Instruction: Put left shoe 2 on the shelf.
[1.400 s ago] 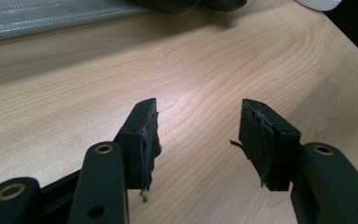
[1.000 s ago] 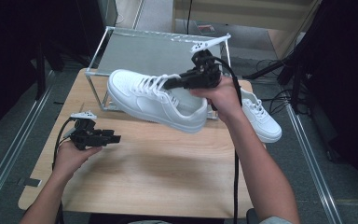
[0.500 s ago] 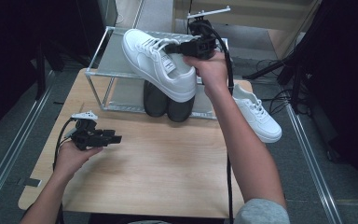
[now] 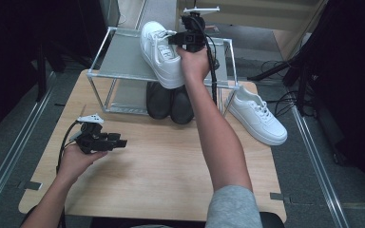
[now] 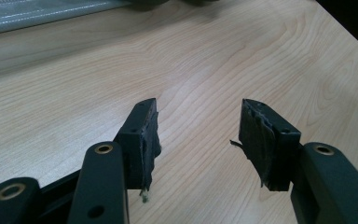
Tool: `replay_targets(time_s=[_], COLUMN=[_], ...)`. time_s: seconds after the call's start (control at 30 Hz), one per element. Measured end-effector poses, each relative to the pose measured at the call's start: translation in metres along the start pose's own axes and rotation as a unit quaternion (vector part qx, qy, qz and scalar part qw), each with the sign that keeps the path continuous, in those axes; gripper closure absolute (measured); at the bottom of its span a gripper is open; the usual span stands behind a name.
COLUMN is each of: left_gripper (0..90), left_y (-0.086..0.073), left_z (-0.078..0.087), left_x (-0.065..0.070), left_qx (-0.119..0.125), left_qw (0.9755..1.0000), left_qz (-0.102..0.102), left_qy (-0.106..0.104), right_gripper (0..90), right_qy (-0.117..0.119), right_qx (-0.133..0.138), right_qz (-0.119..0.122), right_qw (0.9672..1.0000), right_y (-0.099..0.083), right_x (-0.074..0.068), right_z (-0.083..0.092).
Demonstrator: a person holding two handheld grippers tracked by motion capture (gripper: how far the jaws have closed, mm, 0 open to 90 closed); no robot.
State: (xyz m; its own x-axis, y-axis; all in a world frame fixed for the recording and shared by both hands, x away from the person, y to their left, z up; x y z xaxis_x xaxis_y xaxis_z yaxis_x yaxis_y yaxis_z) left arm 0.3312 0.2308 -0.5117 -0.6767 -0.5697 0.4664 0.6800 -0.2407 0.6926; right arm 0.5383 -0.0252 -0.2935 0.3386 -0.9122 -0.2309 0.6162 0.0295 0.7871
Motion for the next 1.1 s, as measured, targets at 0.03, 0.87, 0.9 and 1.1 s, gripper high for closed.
replay_targets(time_s=[0.03,0.87,0.9,1.1], left_gripper=[47.5,47.6,47.6,47.6], left_y=[0.0,0.001,0.001,0.001], left_z=[0.0,-0.002,-0.003,-0.004], left_x=[0.0,0.003,0.004,0.004], left_qx=[-0.001,-0.002,-0.002,-0.006], left_qw=[1.0,0.9999,0.9999,0.9999], left_qz=[-0.001,-0.008,-0.006,-0.009], left_qy=[-0.001,-0.009,-0.01,-0.008], right_gripper=[83.1,81.5,81.3,80.3], right_qy=[-0.01,-0.116,-0.116,-0.109], right_qx=[0.003,0.012,0.012,0.016], right_qz=[-0.008,-0.117,-0.12,-0.139], right_qw=[0.9999,0.9863,0.986,0.9841], right_y=[0.001,0.003,0.002,0.001], right_x=[-0.001,-0.018,-0.017,-0.012], right_z=[-0.004,-0.053,-0.053,-0.054])
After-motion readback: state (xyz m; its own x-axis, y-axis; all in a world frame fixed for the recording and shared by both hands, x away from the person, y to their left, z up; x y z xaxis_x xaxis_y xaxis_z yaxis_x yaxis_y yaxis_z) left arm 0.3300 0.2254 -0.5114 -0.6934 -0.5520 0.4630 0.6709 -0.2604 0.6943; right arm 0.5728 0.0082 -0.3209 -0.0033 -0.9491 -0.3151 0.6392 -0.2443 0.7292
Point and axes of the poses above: each handheld gripper's, and its own axes: z roughly backward along the jaws, y roughly out of its top, x roughly to its right, the point moved 3 cm from there along -z, roughly forward along the jaws, and after that the axes turned 10 degrees about -y, right-handed, at the moved point
